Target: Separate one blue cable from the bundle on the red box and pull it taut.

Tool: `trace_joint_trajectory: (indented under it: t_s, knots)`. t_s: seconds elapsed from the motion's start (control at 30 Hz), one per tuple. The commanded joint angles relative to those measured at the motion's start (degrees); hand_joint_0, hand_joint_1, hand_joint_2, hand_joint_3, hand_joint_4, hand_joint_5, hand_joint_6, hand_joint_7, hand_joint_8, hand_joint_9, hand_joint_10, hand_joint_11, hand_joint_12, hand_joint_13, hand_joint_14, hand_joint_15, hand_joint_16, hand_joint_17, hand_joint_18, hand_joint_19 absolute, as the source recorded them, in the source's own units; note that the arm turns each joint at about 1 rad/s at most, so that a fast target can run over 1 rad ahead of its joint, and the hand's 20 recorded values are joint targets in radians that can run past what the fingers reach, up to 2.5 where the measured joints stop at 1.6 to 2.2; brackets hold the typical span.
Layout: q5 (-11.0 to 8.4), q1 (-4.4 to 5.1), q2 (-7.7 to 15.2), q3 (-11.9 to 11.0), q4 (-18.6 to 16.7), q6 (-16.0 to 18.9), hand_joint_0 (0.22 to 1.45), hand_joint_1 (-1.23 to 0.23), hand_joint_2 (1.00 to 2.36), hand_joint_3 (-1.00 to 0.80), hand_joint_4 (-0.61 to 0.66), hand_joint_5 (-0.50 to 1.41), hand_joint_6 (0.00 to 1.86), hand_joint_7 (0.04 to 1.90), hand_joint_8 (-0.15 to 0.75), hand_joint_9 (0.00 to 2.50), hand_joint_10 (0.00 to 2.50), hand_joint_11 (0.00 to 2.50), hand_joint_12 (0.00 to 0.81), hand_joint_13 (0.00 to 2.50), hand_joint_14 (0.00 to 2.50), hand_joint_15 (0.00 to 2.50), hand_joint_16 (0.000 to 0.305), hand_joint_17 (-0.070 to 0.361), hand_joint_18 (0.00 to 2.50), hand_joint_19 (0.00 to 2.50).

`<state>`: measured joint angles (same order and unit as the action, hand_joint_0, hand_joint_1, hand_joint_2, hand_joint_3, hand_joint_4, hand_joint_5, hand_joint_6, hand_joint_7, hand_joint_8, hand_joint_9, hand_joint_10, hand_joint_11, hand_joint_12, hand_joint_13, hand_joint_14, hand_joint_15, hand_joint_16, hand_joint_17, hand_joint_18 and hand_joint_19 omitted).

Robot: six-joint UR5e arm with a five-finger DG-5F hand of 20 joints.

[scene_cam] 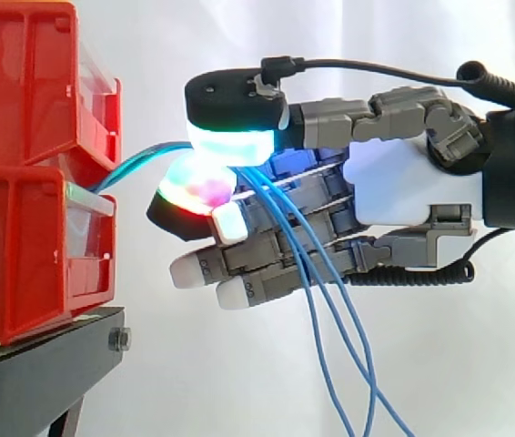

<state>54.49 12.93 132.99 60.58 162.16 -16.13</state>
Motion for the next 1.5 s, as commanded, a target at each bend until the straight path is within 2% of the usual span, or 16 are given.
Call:
trace_joint_trajectory:
  t_s: [0.0,0.1,0.13,0.23,0.27,0.47,0.53,0.77,0.9,0.97,1.1,1.17,1.2,1.3,1.37,1.47]
  knots:
    - [0.00,-0.01,-0.01,-0.03,0.00,0.14,0.58,-0.80,1.01,-0.33,0.20,-0.17,0.90,1.06,0.358,0.98,0.02,0.74,0.404,0.70,0.01,0.28,0.043,0.097,0.66,0.32]
    - [0.00,-0.01,-0.01,-0.03,0.00,0.14,0.56,-0.71,1.01,-0.43,0.20,-0.16,0.90,1.06,0.362,1.00,0.02,0.74,0.407,0.71,0.01,0.29,0.044,0.098,0.66,0.33]
    - [0.00,-0.01,-0.10,-0.03,0.00,0.14,0.54,-0.58,1.01,-0.44,0.20,-0.16,0.89,1.08,0.364,1.02,0.02,0.73,0.406,0.72,0.01,0.29,0.044,0.099,0.66,0.34]
    - [0.00,-0.01,-0.10,-0.03,0.09,0.14,0.57,-0.45,1.01,-0.40,0.18,-0.15,0.87,1.10,0.358,1.04,0.02,0.72,0.399,0.72,0.01,0.30,0.043,0.097,0.65,0.37]
    - [0.00,-0.01,-0.10,-0.11,0.09,0.14,0.58,-0.44,1.01,-0.37,0.18,-0.15,0.87,1.10,0.357,1.04,0.02,0.71,0.399,0.72,0.01,0.30,0.043,0.097,0.64,0.37]
    - [0.00,-0.01,-0.10,-0.82,1.06,0.14,0.58,-0.67,1.01,-0.10,0.20,-0.16,0.89,1.07,0.391,0.99,0.01,0.74,0.441,0.74,0.01,0.30,0.050,0.113,0.71,0.32]
    - [0.00,-0.01,-0.01,-0.90,1.58,0.14,0.59,-0.73,1.01,-0.06,0.16,-0.17,0.90,1.05,0.390,0.98,0.02,0.75,0.445,0.74,0.01,0.30,0.051,0.115,0.72,0.30]
    - [0.00,-0.01,-0.10,-1.08,1.93,0.14,0.62,-0.80,1.02,-0.07,0.07,-0.19,0.91,1.01,0.352,0.92,0.02,0.78,0.418,0.71,0.01,0.30,0.045,0.102,0.68,0.34]
    - [0.00,-0.01,-0.01,-1.08,2.02,0.14,0.66,-0.87,1.02,-0.06,0.06,-0.20,0.92,1.07,0.334,0.89,0.02,0.78,0.402,0.71,0.01,0.30,0.044,0.099,0.70,0.32]
    - [0.00,-0.01,-0.01,-1.08,2.20,0.22,0.73,-0.92,1.02,-0.14,0.08,-0.21,0.93,1.05,0.322,0.87,0.02,0.78,0.399,0.70,0.01,0.30,0.043,0.097,0.71,0.30]
    - [0.00,-0.01,-0.10,-1.08,2.46,0.49,0.78,-0.93,1.02,-0.30,0.09,-0.20,0.93,1.00,0.305,0.87,0.01,0.78,0.388,0.70,0.01,0.29,0.042,0.095,0.71,0.28]
    - [0.00,-0.01,-0.10,-1.08,2.46,0.66,0.81,-0.92,1.00,-0.49,0.11,-0.20,0.92,1.00,0.308,0.89,0.02,0.78,0.382,0.72,0.01,0.30,0.041,0.092,0.72,0.28]
    - [0.00,-0.01,-0.01,-1.08,2.46,0.75,0.81,-0.92,1.00,-0.50,0.11,-0.20,0.92,1.00,0.307,0.89,0.02,0.77,0.382,0.72,0.01,0.30,0.041,0.092,0.72,0.28]
    - [0.00,-0.01,-0.10,-1.17,2.55,1.01,0.70,-0.92,1.00,-0.50,0.14,-0.20,0.92,1.01,0.318,0.93,0.02,0.80,0.382,0.75,0.01,0.31,0.040,0.090,0.75,0.28]
    - [0.00,-0.01,-0.01,-1.17,2.55,1.01,0.56,-0.84,1.00,-0.50,0.16,-0.18,0.91,1.05,0.332,0.97,0.02,0.80,0.394,0.77,0.01,0.33,0.042,0.095,0.75,0.31]
    - [0.00,-0.01,-0.10,-1.08,2.64,1.01,0.50,-0.73,1.00,-0.50,0.18,-0.17,0.90,1.07,0.360,1.02,0.02,0.81,0.420,0.78,0.01,0.33,0.046,0.103,0.76,0.34]
